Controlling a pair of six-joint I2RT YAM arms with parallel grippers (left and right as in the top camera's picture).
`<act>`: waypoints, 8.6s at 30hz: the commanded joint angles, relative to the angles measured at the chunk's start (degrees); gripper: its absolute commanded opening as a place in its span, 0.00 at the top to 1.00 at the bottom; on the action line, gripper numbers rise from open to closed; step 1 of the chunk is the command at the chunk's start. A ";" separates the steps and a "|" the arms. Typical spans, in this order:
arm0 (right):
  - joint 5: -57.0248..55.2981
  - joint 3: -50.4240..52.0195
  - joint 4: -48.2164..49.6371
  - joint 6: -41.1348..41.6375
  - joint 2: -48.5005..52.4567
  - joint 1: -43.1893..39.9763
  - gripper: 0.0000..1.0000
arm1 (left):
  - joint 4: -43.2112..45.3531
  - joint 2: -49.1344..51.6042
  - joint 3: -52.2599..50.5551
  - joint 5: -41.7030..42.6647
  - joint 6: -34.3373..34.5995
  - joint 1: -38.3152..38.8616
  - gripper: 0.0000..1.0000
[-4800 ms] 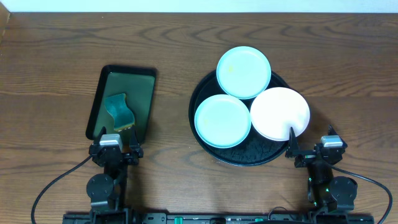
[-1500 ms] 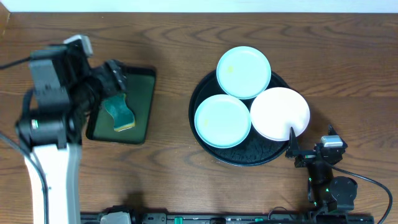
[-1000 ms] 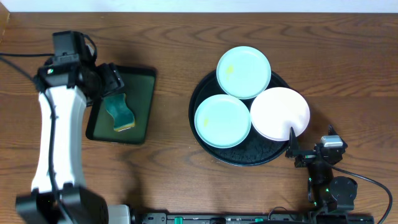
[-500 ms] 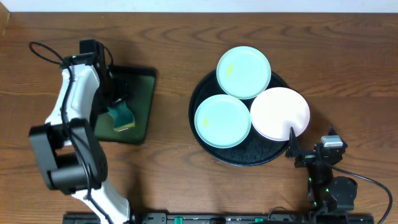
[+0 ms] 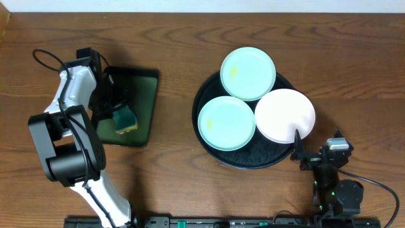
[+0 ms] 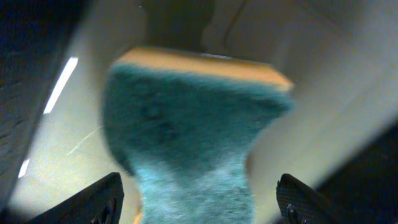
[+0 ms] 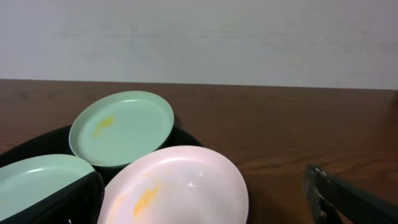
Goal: Clean dirty plates on tray and stack at the side
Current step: 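Dip the held sponge in the water with the left gripper, then carry the sponge with the left gripper over the lower green plate, then reach the right gripper to the lower green plate rim and grip it, then scrub the lower green plate with the sponge while the right gripper holds it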
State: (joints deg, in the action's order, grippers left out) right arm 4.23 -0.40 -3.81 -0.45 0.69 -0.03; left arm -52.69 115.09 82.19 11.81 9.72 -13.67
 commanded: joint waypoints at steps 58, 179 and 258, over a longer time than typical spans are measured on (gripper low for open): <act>-0.13 0.09 -0.24 0.61 -0.20 0.50 0.01 | 7.34 -26.67 -5.07 -1.18 1.07 -0.02 0.93; 19.28 -76.19 -50.27 2.45 89.44 9.33 0.41 | 23.67 -7.93 -8.74 -2.03 41.66 49.66 0.92; 15.32 -79.62 -42.82 -12.00 117.74 16.63 0.70 | 22.16 -7.08 -10.10 -15.37 49.33 55.69 0.77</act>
State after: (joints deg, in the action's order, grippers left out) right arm 18.44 -80.49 -46.81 -12.75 117.93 16.21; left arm -30.39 106.67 72.53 -2.13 58.74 41.67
